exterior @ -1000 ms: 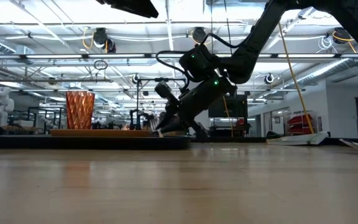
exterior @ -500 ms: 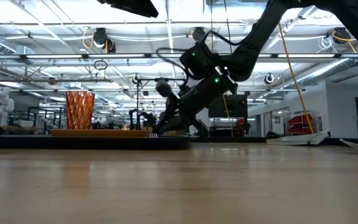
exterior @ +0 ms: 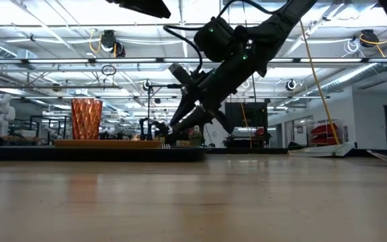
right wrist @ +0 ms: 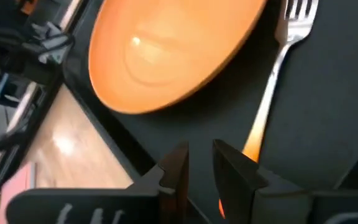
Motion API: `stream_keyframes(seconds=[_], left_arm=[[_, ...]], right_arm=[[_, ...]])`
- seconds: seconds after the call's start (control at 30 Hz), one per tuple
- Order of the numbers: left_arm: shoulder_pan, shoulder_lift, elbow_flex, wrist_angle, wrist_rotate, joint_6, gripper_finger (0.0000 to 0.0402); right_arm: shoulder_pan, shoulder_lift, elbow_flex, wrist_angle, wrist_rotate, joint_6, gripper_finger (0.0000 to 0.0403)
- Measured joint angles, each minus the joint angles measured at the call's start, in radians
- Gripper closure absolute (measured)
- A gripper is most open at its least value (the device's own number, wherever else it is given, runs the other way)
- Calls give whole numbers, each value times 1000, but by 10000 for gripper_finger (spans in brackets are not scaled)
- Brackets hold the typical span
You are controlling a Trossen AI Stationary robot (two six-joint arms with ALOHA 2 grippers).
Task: Pick and place plate/cup/fork/spoon on tray
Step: Put the orange fork on the black tray
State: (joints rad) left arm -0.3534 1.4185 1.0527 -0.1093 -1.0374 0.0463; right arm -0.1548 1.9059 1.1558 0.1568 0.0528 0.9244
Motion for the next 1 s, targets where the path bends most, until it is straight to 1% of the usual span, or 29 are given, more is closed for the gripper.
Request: stream_keyframes(seconds=[0.17,0.43,0.57,0.67,0.73,0.8,0.9,1.0], left_arm=[[4,0,0,2,0,-1,266],[6,0,0,7,0,-2,266],[8,0,0,7,0,3,266],[8,0,0,3,-1,3,266],[8,0,-1,0,-1,5,266],[8,0,-1,1,-2,5,266],[8,0,-1,4,-5,5,266],[8,0,-1,1,-11,8,266]], right_arm=[[11,18,0,-48,52,-16,353],[12,47,-1,-54,49,-47,363],[35,57,1,4,50,-47,363],[73,60,39,-40,50,-51,363],[92,60,93,-93,46,-112,363],[99,60,167,-166,14,-217,363],[94,61,262,-296,-5,-438,363],[80,62,306,-404,-4,-633,363]])
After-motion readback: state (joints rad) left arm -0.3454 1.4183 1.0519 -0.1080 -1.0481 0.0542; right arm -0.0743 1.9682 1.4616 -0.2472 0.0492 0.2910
